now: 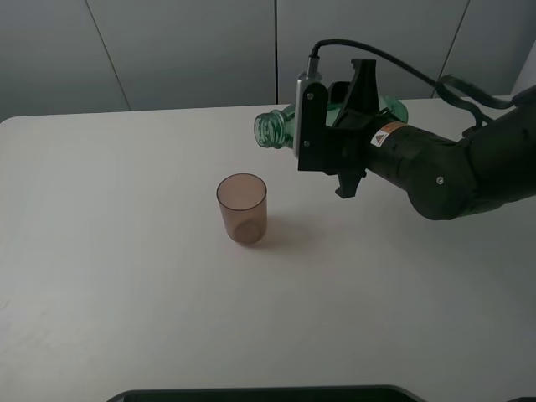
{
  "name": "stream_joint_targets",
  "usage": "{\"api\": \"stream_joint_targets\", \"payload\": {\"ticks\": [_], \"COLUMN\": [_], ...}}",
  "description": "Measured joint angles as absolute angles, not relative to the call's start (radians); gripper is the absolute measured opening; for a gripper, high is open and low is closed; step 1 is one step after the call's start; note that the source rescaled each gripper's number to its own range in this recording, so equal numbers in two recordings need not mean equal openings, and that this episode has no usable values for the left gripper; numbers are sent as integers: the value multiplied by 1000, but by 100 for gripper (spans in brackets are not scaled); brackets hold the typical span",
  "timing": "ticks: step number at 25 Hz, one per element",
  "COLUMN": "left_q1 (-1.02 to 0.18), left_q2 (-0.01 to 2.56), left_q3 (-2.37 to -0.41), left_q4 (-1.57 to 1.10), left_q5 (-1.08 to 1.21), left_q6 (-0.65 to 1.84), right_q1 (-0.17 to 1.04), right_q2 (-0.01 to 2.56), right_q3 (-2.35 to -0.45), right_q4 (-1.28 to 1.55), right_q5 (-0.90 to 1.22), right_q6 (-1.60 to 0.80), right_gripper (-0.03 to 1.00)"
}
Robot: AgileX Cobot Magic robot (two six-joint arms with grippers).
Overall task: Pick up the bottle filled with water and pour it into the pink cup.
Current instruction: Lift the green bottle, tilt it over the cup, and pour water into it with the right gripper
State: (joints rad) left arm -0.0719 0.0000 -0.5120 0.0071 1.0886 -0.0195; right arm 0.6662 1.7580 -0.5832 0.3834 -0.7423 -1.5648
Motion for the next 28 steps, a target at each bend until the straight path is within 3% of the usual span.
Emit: {"api": "stream_joint_targets", "payload": {"ticks": [28], "left_q1": [-72], "left_q2": [0], "left_q3": [-512], "left_q4": [7], "left_q5": [1089], "left_q6": [-19], "right_q1": [666], "right_q2": [1785], "right_q3": [-599], "right_q4": [465], "right_q5": [-730], "right_q6": [-1712], "right_gripper": [0]}}
